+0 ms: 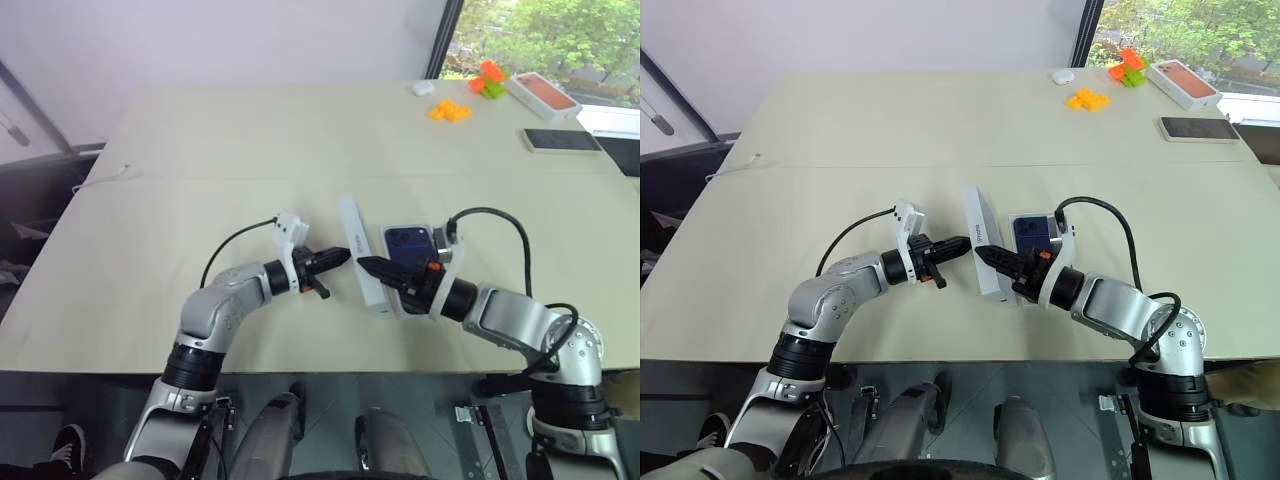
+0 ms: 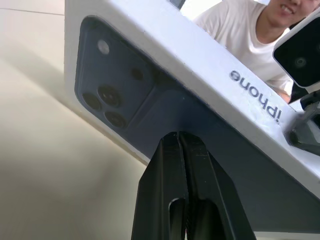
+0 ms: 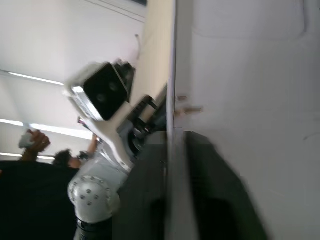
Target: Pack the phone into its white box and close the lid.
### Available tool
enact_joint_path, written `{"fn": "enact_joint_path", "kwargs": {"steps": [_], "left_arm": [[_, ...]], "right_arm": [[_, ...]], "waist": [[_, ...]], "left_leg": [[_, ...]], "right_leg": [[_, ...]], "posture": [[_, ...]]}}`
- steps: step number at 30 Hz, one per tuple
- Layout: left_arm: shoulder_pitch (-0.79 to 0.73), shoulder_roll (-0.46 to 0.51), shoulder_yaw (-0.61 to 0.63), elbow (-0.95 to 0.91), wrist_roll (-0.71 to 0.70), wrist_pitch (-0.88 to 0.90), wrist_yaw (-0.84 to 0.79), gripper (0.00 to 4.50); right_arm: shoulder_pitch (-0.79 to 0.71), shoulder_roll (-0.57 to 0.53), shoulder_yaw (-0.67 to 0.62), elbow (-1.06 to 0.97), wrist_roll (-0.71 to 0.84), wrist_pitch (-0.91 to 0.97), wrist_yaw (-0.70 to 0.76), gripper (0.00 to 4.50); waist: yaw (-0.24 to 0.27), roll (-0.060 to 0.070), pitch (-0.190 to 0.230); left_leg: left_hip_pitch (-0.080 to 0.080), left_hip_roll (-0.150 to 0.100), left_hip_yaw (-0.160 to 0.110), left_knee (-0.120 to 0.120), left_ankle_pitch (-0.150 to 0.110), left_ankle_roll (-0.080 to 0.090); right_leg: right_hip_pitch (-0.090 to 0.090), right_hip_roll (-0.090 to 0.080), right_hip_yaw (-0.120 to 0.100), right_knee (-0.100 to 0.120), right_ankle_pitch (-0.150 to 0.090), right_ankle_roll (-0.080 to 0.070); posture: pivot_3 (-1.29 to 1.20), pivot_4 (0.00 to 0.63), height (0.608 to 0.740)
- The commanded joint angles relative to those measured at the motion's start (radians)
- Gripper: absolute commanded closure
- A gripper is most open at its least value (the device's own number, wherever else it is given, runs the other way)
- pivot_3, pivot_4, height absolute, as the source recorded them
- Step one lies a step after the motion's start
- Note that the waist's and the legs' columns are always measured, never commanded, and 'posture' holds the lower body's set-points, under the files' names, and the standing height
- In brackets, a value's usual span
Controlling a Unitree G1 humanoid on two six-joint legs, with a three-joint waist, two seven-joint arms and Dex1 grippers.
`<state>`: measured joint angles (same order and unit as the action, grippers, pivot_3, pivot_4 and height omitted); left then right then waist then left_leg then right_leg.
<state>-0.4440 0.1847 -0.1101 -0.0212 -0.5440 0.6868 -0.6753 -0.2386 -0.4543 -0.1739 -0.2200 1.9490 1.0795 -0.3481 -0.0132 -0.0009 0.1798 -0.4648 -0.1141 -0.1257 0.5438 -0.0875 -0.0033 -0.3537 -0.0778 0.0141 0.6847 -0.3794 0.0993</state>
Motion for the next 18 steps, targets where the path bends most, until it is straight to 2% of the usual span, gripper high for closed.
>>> {"fn": "enact_joint_path", "kwargs": {"steps": [1, 2, 3, 4, 8, 13, 15, 18], "left_arm": [[-0.014, -0.019, -0.014, -0.007, 0.009, -0.032, -0.011, 4.5], [-0.017, -0.022, -0.018, -0.001, 0.019, -0.045, -0.014, 4.5], [-0.019, -0.025, -0.02, 0.003, 0.025, -0.047, -0.014, 4.5], [-0.021, -0.028, -0.019, 0.007, 0.023, -0.044, -0.014, 4.5], [-0.035, -0.039, -0.019, 0.021, 0.026, -0.05, -0.018, 4.5], [-0.04, -0.042, -0.021, 0.022, 0.032, -0.051, -0.025, 4.5], [-0.037, -0.043, -0.024, 0.021, 0.032, -0.05, -0.027, 4.5], [-0.034, -0.048, -0.031, 0.022, 0.036, -0.057, -0.03, 4.5]], "right_arm": [[-0.012, -0.007, 0.004, -0.016, 0.023, -0.004, 0.01, 1.79], [-0.017, -0.008, 0.006, -0.016, 0.023, -0.002, 0.02, 1.36], [-0.023, -0.015, 0.009, -0.017, 0.023, -0.001, 0.023, 0.74], [-0.032, -0.021, 0.009, -0.013, 0.023, -0.01, 0.011, 0.36], [-0.116, -0.182, 0.022, 0.039, -0.009, 0.045, 0.098, 0.36], [-0.231, -0.357, 0.01, 0.128, -0.164, 0.137, 0.38, 0.36], [-0.258, -0.411, 0.017, 0.127, -0.276, 0.148, 0.522, 0.36], [-0.276, -0.523, 0.083, 0.108, -0.541, 0.082, 0.791, 0.36]], "waist": [[0.0, 0.0, 0.0], [0.0, 0.0, 0.0], [0.0, 0.0, 0.0], [0.0, 0.0, 0.0], [0.002, 0.0, 0.0], [0.002, -0.001, 0.001], [0.002, -0.001, 0.001], [0.002, -0.001, 0.0]], "left_leg": [[0.0, 0.0, 0.0, 0.0, 0.0, 0.0], [0.0, 0.0, 0.0, 0.0, 0.0, 0.0], [0.0, 0.0, 0.0, 0.0, 0.0, 0.0], [0.0, 0.0, 0.0, 0.0, 0.0, 0.0], [-0.001, 0.0, 0.001, 0.001, 0.0, 0.0], [-0.001, 0.0, 0.001, 0.001, -0.001, 0.001], [-0.004, 0.0, 0.002, 0.001, -0.001, 0.002], [-0.007, 0.0, 0.002, 0.001, -0.002, 0.003]], "right_leg": [[0.0, 0.0, 0.0, 0.0, 0.0, 0.0], [0.0, 0.0, 0.0, 0.0, 0.0, 0.0], [0.0, 0.0, 0.0, 0.0, 0.0, 0.0], [0.0, 0.0, 0.0, 0.0, 0.0, 0.0], [0.0, 0.0, 0.0, -0.001, 0.0, 0.0], [0.003, 0.0, -0.001, -0.002, 0.0, 0.0], [0.002, 0.0, -0.001, -0.002, 0.0, 0.001], [-0.001, 0.0, -0.002, -0.002, 0.001, 0.003]], "posture": [[0.0, 0.15, 0.74], [0.0, 0.15, 0.74], [0.0, 0.15, 0.74], [0.0, 0.15, 0.74], [0.0, 0.15, 0.74], [0.0, 0.15, 0.74], [0.0, 0.15, 0.74], [0.0, 0.15, 0.74]]}}
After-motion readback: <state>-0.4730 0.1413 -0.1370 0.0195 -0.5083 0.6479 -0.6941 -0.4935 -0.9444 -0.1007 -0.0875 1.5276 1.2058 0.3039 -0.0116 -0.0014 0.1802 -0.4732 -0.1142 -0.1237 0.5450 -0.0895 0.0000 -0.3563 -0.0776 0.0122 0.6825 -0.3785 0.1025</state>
